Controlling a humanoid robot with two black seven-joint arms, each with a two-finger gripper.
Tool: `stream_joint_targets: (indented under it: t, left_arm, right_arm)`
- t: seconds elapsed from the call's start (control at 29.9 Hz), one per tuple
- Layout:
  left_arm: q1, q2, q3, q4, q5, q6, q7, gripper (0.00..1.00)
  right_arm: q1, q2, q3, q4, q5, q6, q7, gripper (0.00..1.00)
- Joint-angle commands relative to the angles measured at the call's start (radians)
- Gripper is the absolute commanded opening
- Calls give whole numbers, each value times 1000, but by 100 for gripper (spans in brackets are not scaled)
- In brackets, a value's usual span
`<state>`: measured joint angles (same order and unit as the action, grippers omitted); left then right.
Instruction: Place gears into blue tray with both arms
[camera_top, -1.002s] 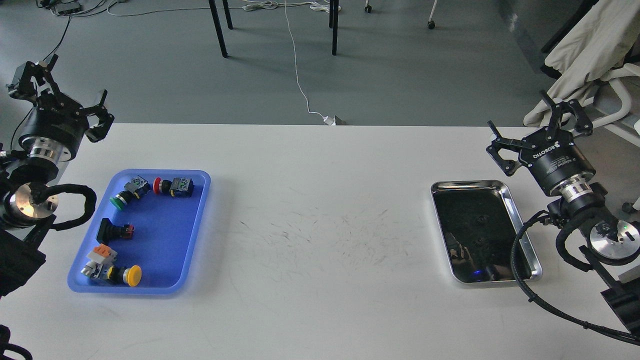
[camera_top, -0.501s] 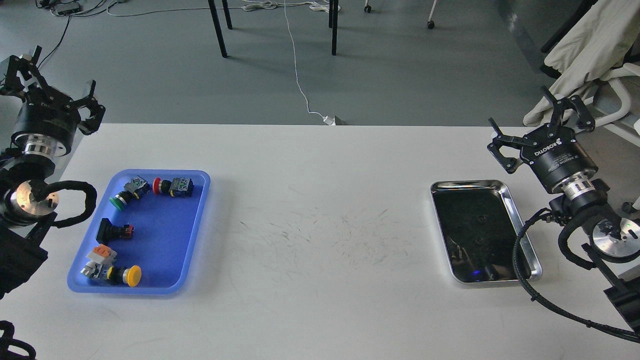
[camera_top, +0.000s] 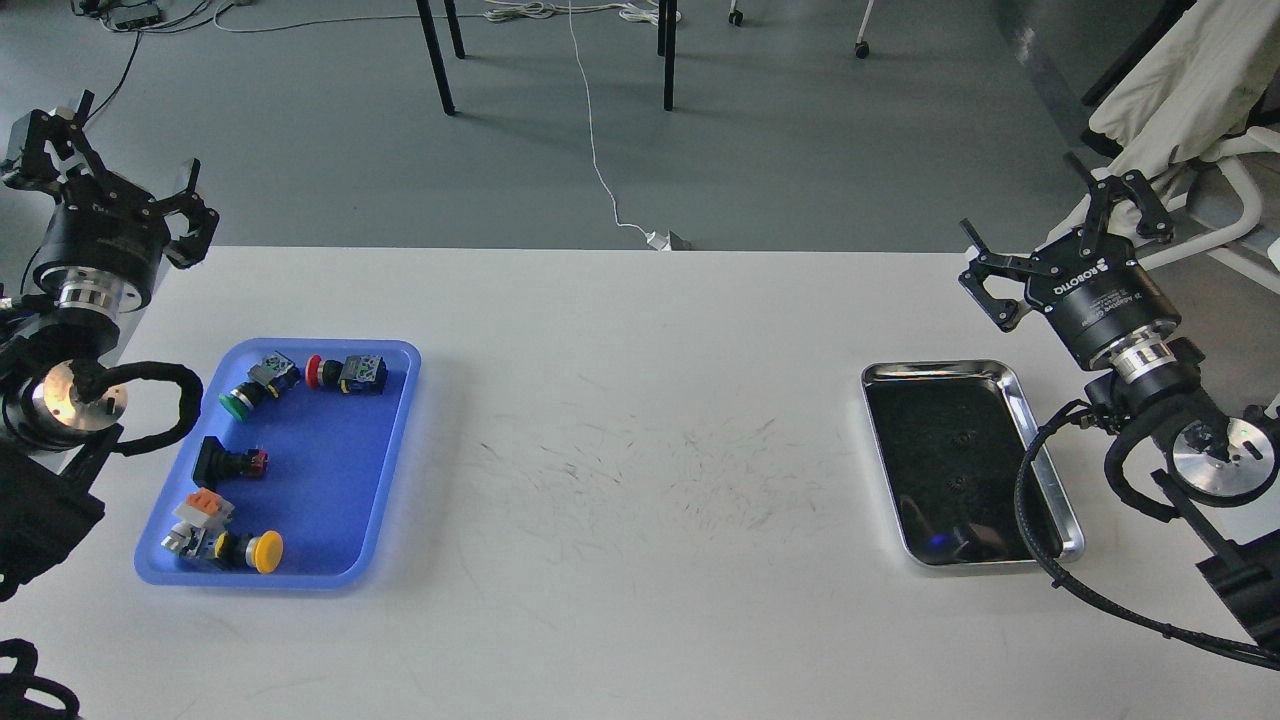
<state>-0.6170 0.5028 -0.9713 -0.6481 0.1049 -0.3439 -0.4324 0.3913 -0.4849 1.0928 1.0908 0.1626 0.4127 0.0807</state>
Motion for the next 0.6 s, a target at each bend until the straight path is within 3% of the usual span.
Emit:
stream_joint_targets:
  t: [0.0, 0.17, 0.37, 0.57]
  left_arm:
    - [11, -1, 9, 10, 1, 0, 3, 98]
    - [6, -6, 10, -4, 1, -1, 4, 98]
    - [6, -26, 6, -18, 1, -1, -3, 98]
    - [11, -30, 13, -53, 9, -10, 6, 98]
  right_arm:
    - [0, -1, 4, 1, 0, 5, -5, 99]
    - [0, -47, -11, 1, -47, 5, -30, 99]
    - [35, -224, -119, 38, -78, 6, -59, 99]
    - [204, -486, -342, 178, -265, 9, -102, 99]
